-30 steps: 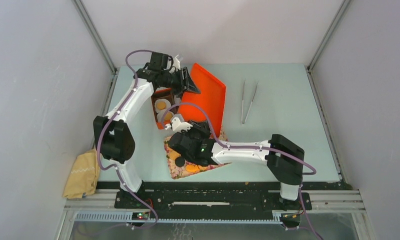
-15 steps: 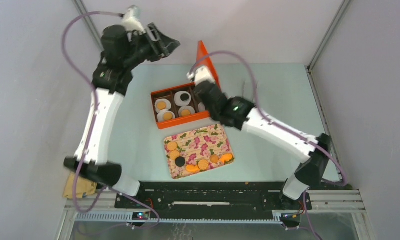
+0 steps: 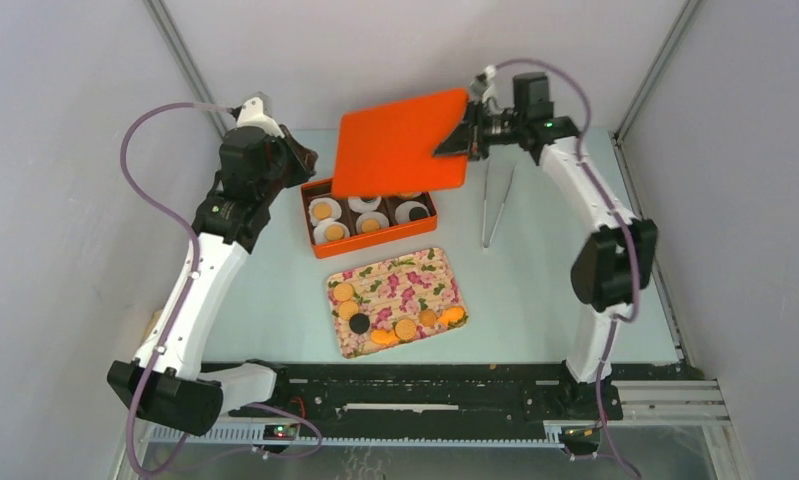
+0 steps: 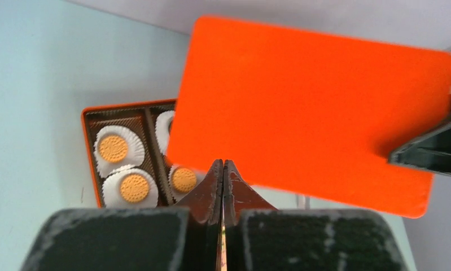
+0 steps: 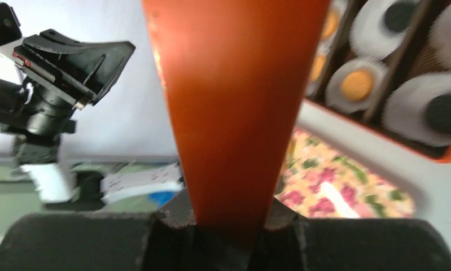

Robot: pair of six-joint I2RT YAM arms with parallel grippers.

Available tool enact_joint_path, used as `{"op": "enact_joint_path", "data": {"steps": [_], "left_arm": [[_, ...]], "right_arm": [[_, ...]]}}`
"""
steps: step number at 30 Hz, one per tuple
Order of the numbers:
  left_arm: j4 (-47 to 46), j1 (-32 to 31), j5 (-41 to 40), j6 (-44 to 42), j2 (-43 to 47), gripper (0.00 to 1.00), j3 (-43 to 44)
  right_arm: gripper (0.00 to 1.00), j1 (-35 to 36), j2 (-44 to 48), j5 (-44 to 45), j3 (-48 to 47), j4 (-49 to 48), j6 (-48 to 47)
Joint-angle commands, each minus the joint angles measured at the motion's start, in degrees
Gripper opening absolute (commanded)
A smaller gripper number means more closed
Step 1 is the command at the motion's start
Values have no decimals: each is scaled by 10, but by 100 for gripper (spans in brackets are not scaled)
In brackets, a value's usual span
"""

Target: Pack the cookies

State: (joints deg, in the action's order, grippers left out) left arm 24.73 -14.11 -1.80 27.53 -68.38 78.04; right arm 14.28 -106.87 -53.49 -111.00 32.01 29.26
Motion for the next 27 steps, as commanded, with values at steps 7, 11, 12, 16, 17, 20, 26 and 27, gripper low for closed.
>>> {"op": "enact_joint_path", "data": {"steps": [7, 11, 12, 16, 17, 20, 26, 27], "left_arm": [[-30, 0, -80, -19, 13, 0, -58], [-48, 0, -80, -8, 19, 0, -108], [-58, -1, -77, -2, 22, 0, -123], [-85, -1, -65, 21, 28, 0, -177], [-91, 0, -63, 26, 30, 0, -189], [-103, -1, -60, 34, 32, 0, -223], [-107, -2, -80, 30, 36, 0, -267], [-108, -2, -80, 30, 36, 0, -270]], "right_arm": [[0, 26, -174, -331, -5, -303, 255], [0, 39, -238, -348, -24, -449, 379], [0, 42, -255, -350, -28, -502, 427], [0, 45, -336, -357, -72, -706, 602], [0, 46, -356, -360, -99, -715, 613], [0, 49, -406, -364, -149, -686, 608], [0, 49, -462, -354, -191, -662, 601], [0, 50, -467, -355, -197, -653, 596]]}}
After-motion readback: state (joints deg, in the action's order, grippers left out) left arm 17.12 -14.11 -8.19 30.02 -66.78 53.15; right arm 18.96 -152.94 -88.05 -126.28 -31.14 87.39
